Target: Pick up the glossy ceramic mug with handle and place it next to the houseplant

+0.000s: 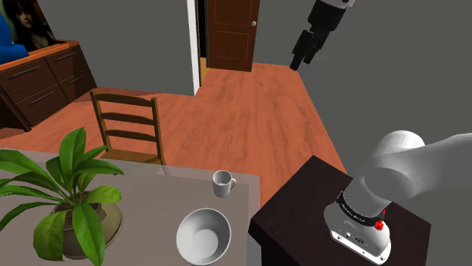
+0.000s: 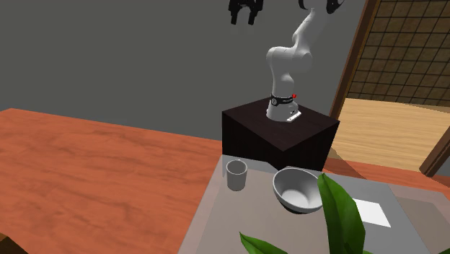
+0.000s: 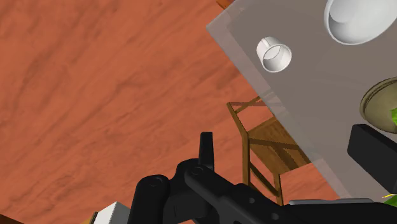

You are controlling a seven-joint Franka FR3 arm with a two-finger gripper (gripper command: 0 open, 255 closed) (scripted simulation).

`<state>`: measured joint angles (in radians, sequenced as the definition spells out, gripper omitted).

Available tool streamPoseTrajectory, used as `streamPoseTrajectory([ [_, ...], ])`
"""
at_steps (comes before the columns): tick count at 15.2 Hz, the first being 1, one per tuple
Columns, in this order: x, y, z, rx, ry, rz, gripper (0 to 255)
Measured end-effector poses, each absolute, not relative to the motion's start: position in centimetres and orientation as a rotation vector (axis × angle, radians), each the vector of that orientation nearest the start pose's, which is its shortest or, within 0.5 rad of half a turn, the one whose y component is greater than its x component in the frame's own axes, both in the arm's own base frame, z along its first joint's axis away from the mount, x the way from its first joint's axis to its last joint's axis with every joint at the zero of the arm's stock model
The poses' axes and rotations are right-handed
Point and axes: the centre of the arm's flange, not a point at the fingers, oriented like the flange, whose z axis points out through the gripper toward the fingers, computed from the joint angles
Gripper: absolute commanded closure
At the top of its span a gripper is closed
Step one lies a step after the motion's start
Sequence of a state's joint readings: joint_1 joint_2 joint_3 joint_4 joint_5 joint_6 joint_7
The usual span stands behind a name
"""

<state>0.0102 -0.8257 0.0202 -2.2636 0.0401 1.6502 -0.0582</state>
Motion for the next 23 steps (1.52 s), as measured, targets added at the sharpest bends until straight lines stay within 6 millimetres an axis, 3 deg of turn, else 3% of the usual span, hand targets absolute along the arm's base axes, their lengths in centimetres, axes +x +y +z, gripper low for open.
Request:
streamPoseTrajectory([
  [2,30.4,1.9,65.0,-3.100,-0.134,-0.328,0],
  [4,31.1,2.7,63.1,-3.104,-0.145,-0.319,0],
  [23,38.9,13.4,41.6,-3.142,-0.263,-0.216,0],
])
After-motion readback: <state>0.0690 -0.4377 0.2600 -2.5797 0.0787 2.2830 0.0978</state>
